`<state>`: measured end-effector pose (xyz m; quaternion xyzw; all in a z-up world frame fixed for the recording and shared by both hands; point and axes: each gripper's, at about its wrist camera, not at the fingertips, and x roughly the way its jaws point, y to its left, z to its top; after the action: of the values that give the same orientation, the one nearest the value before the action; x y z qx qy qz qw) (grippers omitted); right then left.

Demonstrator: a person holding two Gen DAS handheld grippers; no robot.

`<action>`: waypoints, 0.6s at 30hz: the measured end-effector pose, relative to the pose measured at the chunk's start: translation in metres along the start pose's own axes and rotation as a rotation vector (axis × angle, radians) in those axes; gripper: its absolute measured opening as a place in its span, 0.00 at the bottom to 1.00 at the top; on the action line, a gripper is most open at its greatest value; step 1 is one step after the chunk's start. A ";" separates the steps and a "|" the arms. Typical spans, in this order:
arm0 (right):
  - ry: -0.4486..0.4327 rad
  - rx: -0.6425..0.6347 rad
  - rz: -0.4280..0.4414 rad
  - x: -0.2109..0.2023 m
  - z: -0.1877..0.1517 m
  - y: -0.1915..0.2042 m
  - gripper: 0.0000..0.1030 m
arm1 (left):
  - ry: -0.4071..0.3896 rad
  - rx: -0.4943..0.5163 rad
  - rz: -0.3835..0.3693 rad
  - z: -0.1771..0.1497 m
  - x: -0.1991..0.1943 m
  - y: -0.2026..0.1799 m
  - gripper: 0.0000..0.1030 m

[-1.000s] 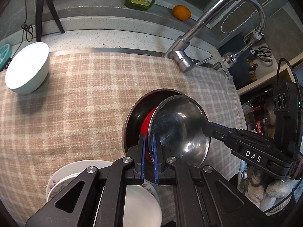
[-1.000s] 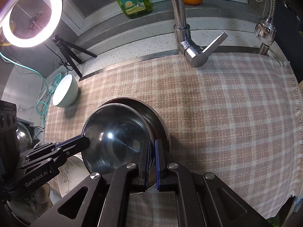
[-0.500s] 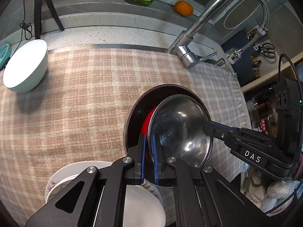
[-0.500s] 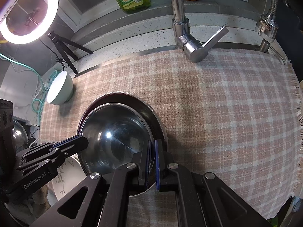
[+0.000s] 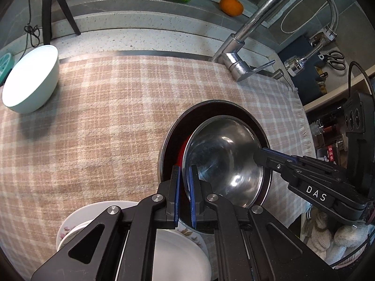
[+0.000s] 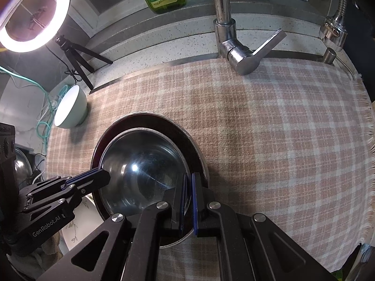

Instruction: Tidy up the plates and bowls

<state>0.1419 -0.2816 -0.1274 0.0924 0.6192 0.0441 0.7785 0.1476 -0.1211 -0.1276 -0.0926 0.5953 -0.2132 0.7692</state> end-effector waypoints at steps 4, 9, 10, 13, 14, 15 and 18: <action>-0.003 -0.002 -0.002 0.001 0.003 0.000 0.05 | -0.003 0.000 0.002 0.000 0.000 0.000 0.05; -0.003 -0.009 -0.002 0.002 0.006 0.001 0.06 | 0.004 0.002 -0.003 0.002 0.000 0.001 0.05; -0.001 -0.010 0.002 0.002 0.006 0.001 0.08 | 0.007 0.000 -0.010 0.002 0.000 0.002 0.05; 0.000 -0.012 -0.001 0.003 0.007 0.002 0.08 | 0.008 0.001 -0.011 0.003 0.001 0.001 0.05; 0.004 -0.014 -0.003 0.003 0.007 0.002 0.08 | 0.008 0.002 -0.010 0.003 0.001 0.000 0.05; 0.007 -0.014 -0.003 0.003 0.007 0.002 0.08 | 0.008 0.004 -0.010 0.003 0.001 0.000 0.05; 0.004 -0.014 -0.001 0.001 0.007 0.002 0.12 | 0.001 0.008 -0.010 0.004 -0.002 0.000 0.08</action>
<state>0.1487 -0.2798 -0.1264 0.0867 0.6206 0.0484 0.7778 0.1505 -0.1207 -0.1249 -0.0925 0.5943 -0.2194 0.7682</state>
